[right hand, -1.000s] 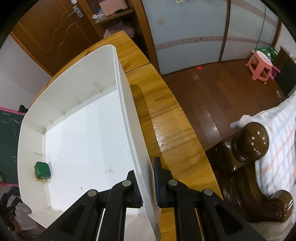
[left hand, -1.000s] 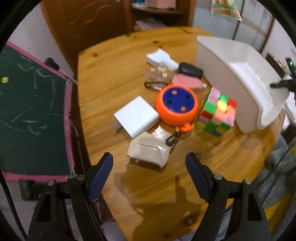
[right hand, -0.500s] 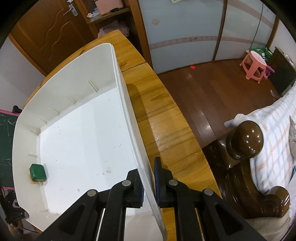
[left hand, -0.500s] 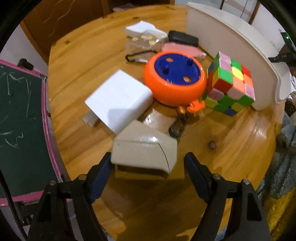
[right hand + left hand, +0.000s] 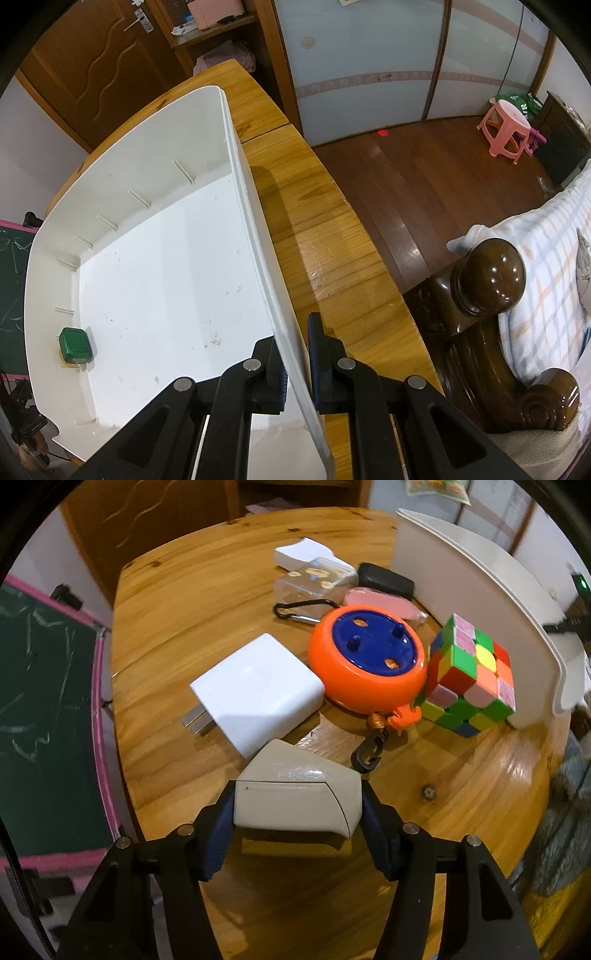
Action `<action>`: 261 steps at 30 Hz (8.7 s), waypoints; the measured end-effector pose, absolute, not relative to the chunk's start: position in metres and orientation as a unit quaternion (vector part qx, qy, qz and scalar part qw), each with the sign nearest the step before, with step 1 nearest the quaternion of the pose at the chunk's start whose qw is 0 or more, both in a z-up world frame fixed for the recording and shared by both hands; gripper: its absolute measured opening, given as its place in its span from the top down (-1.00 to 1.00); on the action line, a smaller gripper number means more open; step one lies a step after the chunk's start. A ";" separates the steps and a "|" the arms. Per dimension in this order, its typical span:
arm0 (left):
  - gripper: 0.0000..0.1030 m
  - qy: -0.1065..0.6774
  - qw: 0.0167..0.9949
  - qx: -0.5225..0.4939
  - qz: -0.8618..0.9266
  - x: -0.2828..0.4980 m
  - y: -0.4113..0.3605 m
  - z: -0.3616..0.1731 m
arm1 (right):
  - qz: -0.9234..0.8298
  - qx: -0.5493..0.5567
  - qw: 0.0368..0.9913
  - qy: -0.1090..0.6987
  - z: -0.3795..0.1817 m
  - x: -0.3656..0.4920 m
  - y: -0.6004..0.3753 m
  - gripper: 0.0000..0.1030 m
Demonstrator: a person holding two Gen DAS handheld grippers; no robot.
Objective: Organize rigid objects
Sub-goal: 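Grasp the beige folded box with the left tool, then carry the beige box into the white bin and open the left tool, then move the left tool back to the white charger on the table, then grasp the white charger with the left tool, then carry the white charger into the white bin and open the left tool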
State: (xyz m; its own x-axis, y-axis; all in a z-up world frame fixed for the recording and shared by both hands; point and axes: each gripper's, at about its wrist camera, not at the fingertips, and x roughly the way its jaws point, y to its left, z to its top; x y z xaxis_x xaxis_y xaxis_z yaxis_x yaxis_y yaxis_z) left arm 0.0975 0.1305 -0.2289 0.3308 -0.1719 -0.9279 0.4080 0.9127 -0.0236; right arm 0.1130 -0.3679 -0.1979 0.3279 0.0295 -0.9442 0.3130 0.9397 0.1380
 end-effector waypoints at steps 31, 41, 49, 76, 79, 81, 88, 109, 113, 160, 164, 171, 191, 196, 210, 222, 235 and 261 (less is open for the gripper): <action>-0.27 0.492 0.845 0.093 -0.186 0.096 -0.062 -0.061 | -0.024 0.215 0.804 0.554 -0.206 0.108 -0.389 0.82; -0.27 0.482 0.855 0.077 -0.177 0.124 -0.114 -0.045 | -0.016 0.219 0.808 0.547 -0.207 0.107 -0.390 0.81; -0.27 0.495 0.854 0.082 -0.138 0.154 -0.137 -0.086 | -0.007 0.239 0.807 0.541 -0.208 0.104 -0.396 0.78; -0.27 0.614 0.779 0.093 -0.081 0.185 -0.157 -0.207 | -0.015 0.243 0.808 0.537 -0.208 0.103 -0.396 0.78; -0.36 0.618 0.777 0.084 -0.085 0.185 -0.154 -0.207 | -0.015 0.243 0.807 0.538 -0.209 0.103 -0.396 0.78; -0.61 0.620 0.776 0.075 -0.093 0.185 -0.151 -0.206 | -0.015 0.243 0.807 0.538 -0.209 0.102 -0.396 0.78; -0.80 0.610 0.784 0.056 -0.104 0.176 -0.143 -0.190 | -0.018 0.243 0.806 0.540 -0.210 0.103 -0.396 0.78; -0.81 0.528 0.843 0.043 -0.093 0.127 -0.068 -0.097 | -0.018 0.250 0.802 0.542 -0.210 0.105 -0.399 0.78; -0.81 0.516 0.852 0.036 -0.080 0.115 -0.045 -0.083 | -0.019 0.249 0.802 0.542 -0.210 0.105 -0.398 0.78; -0.80 0.610 0.768 -0.138 0.137 0.156 0.146 -0.174 | -0.065 0.221 0.792 0.566 -0.212 0.113 -0.385 0.78; -0.80 0.621 0.757 -0.156 0.128 0.161 0.146 -0.183 | -0.063 0.220 0.792 0.567 -0.212 0.113 -0.384 0.78; -0.81 0.629 0.751 -0.150 0.131 0.170 0.141 -0.191 | -0.062 0.222 0.791 0.566 -0.212 0.112 -0.385 0.78; -0.37 0.644 0.722 -0.189 0.168 0.173 0.147 -0.219 | -0.061 0.223 0.791 0.567 -0.212 0.113 -0.384 0.78; -0.21 0.640 0.728 -0.181 0.167 0.172 0.143 -0.220 | -0.060 0.224 0.791 0.567 -0.212 0.113 -0.384 0.78; -0.14 0.605 0.768 -0.131 0.163 0.147 0.124 -0.175 | -0.052 0.229 0.793 0.563 -0.217 0.110 -0.386 0.78; -0.14 0.555 0.823 -0.102 0.068 0.137 0.068 -0.094 | -0.044 0.235 0.793 0.560 -0.218 0.107 -0.392 0.78; -0.14 0.513 0.856 -0.023 -0.056 0.131 -0.039 -0.039 | -0.030 0.240 0.792 0.560 -0.220 0.106 -0.395 0.78; -0.14 0.580 0.795 0.104 -0.143 0.184 -0.209 -0.174 | -0.030 0.224 0.796 0.562 -0.217 0.107 -0.389 0.78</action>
State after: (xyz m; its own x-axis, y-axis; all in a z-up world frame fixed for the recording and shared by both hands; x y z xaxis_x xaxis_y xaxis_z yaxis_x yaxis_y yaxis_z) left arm 0.1840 -0.2089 -0.1739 0.2862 -0.1070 -0.9522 0.3493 0.9370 -0.0003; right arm 0.1071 -0.3894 -0.2168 0.3668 0.2038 -0.9077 0.2990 0.8981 0.3224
